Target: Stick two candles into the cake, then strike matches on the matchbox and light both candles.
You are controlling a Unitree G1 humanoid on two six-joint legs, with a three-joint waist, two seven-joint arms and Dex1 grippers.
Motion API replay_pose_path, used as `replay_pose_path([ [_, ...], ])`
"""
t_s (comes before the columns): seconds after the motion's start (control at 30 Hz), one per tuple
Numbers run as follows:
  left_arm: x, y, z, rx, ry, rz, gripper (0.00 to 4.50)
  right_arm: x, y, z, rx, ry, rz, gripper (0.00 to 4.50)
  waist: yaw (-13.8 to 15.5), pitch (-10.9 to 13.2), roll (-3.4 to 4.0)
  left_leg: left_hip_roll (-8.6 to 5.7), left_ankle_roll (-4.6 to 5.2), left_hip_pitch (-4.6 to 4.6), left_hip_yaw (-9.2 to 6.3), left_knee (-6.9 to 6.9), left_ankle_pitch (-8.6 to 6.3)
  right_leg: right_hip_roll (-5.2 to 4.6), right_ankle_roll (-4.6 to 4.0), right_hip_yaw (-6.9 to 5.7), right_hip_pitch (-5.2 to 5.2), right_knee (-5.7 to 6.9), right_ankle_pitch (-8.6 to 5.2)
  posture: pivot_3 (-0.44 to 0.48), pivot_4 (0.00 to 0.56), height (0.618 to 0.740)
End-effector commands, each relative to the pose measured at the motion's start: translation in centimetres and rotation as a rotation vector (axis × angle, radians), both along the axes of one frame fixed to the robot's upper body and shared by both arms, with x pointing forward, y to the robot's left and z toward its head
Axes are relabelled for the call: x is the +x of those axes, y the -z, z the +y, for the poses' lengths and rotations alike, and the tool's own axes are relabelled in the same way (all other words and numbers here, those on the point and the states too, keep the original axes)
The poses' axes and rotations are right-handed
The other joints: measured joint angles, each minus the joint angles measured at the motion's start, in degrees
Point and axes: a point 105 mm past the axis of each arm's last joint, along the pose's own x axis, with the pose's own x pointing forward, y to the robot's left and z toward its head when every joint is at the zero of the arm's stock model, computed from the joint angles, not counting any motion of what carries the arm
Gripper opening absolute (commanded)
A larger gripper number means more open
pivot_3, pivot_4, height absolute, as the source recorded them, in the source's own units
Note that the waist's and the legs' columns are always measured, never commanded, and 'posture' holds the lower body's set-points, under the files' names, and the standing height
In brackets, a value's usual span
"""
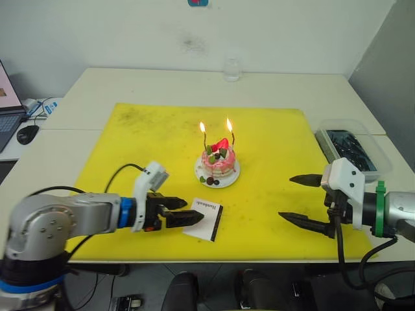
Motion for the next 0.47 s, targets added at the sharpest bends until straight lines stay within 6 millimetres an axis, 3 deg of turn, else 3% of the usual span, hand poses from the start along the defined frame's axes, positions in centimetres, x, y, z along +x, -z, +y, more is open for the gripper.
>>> replay_pose_path([
  [0.03, 1.4, -2.5, 2.6, 0.107, -0.033, -0.225, 4.47, 0.7, -2.6, -1.4, -0.026, 0.007, -0.121, 4.5, 0.03, 0.01, 0.03, -0.02, 0.0, 0.02, 0.01, -0.01, 0.0, -0.03, -0.02, -0.01, 0.01, -0.01, -0.01, 0.0, 0.15, 0.74],
  [0.23, 4.2, -5.0, 8.1, 0.301, -0.066, -0.606, 4.47, 1.2, -5.9, -4.5, -0.068, 0.011, -0.214, 4.5, 0.52, 0.06, 0.09, -0.01, 0.0, 0.04, 0.05, -0.03, 0.0, -0.17, -0.51, -0.05, 0.0, -0.01, -0.27, 0.0, 0.15, 0.74],
  [0.47, 3.6, -4.6, 9.8, 0.263, -0.046, -0.608, 4.47, 1.0, -6.4, -6.2, -0.109, -0.003, -0.181, 4.5, 0.61, 0.06, 0.09, 0.05, 0.04, 0.0, 0.13, -0.19, -0.05, -0.21, -0.46, -0.08, -0.05, -0.08, -0.29, 0.0, 0.15, 0.74],
])
